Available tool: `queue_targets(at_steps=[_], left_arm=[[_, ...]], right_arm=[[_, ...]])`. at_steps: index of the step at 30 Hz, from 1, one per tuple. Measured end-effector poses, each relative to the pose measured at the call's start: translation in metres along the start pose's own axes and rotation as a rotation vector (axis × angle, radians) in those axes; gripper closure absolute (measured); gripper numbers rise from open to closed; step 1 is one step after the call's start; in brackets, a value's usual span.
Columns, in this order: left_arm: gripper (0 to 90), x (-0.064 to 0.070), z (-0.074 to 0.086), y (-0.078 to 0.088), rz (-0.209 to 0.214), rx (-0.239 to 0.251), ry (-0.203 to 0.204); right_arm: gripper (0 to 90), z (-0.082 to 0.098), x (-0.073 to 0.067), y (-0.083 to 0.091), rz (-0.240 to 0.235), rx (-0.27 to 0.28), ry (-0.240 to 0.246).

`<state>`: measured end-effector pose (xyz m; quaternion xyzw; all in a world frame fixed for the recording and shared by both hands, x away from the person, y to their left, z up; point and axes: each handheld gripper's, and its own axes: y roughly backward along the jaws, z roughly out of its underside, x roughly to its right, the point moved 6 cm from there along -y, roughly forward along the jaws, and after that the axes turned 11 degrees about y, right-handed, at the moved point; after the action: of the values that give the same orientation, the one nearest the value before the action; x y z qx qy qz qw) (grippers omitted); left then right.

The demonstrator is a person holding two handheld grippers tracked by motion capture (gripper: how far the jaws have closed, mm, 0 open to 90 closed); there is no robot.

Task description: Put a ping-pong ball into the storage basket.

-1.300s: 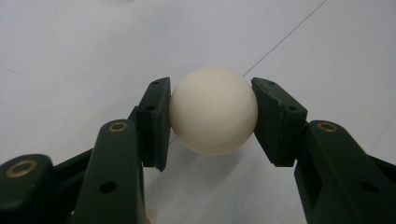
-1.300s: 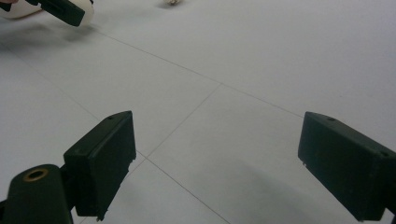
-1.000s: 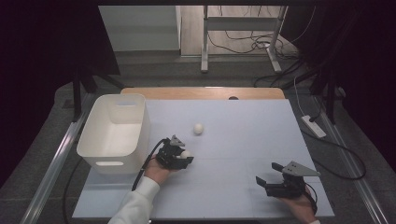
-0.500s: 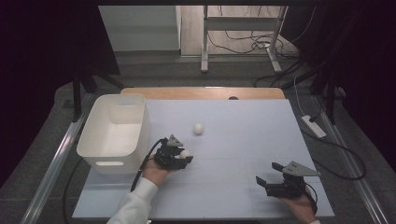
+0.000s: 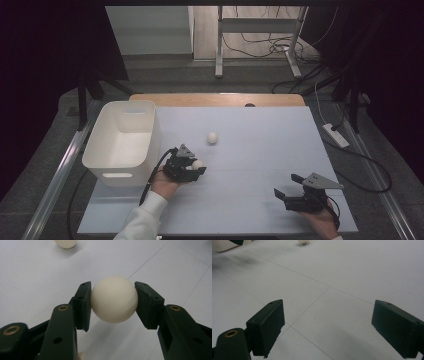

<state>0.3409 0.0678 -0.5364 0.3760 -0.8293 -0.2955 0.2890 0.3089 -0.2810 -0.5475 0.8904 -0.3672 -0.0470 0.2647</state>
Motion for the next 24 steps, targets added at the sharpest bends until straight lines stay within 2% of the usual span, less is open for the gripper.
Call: queue_targets(at_steps=[24], left_arm=[[50.3, 0.002, -0.004, 0.017, 0.025, 0.068, 0.006]], right_arm=[[11.2, 0.0, 0.0, 0.0, 0.001, 0.001, 0.001]])
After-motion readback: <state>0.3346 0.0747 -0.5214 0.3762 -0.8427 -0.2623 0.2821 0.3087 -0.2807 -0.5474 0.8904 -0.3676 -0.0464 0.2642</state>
